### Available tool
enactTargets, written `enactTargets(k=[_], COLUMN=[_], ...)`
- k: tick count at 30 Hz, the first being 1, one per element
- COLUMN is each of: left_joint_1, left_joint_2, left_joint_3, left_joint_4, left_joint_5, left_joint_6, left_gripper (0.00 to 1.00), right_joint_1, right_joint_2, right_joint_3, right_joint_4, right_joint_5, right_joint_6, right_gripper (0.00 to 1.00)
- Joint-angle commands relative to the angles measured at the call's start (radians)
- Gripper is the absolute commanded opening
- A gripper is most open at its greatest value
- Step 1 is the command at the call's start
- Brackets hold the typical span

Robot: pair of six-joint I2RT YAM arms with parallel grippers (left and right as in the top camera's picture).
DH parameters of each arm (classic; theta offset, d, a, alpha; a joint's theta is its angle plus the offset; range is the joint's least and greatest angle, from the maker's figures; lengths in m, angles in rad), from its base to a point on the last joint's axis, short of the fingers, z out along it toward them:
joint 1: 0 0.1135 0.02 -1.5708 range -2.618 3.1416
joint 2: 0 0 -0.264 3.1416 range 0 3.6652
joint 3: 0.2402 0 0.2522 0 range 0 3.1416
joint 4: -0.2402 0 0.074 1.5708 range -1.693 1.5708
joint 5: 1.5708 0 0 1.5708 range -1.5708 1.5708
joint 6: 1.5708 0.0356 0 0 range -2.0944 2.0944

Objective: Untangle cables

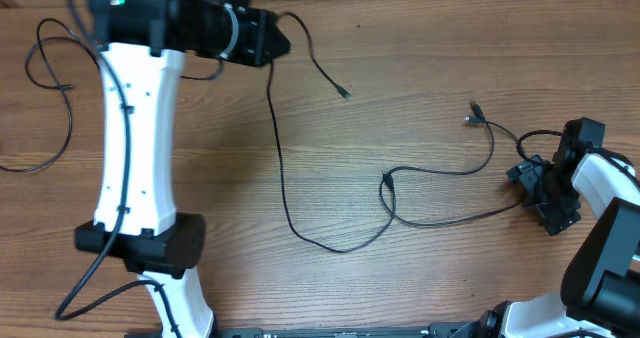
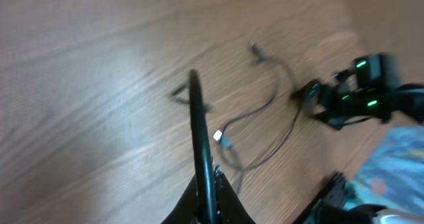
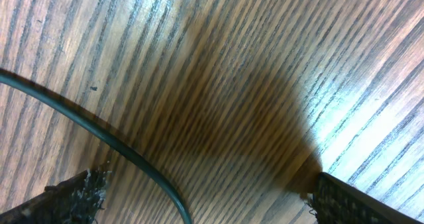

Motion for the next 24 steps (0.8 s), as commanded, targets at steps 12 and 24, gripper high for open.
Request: enactTargets(k=[12, 24], left_joint_1=[-0.137, -0.163], left_joint_2=[0.220, 0.314], left_joint_3=[0.012, 0.012], left_joint_4=[-0.054, -0.074], left_joint_5=[-0.218, -0.218], left_joint_6=[-0.188, -0.207], left_gripper=[0.05, 0.05], right_joint_1=[-0.001, -0.001], right_joint_2=[-0.004, -0.004], right_joint_3=[-0.002, -0.002], right_joint_4=[0.000, 0.000], right_joint_5=[-0.028, -0.028], right_joint_6=[-0.001, -0.001], right_gripper=[1.00, 1.00])
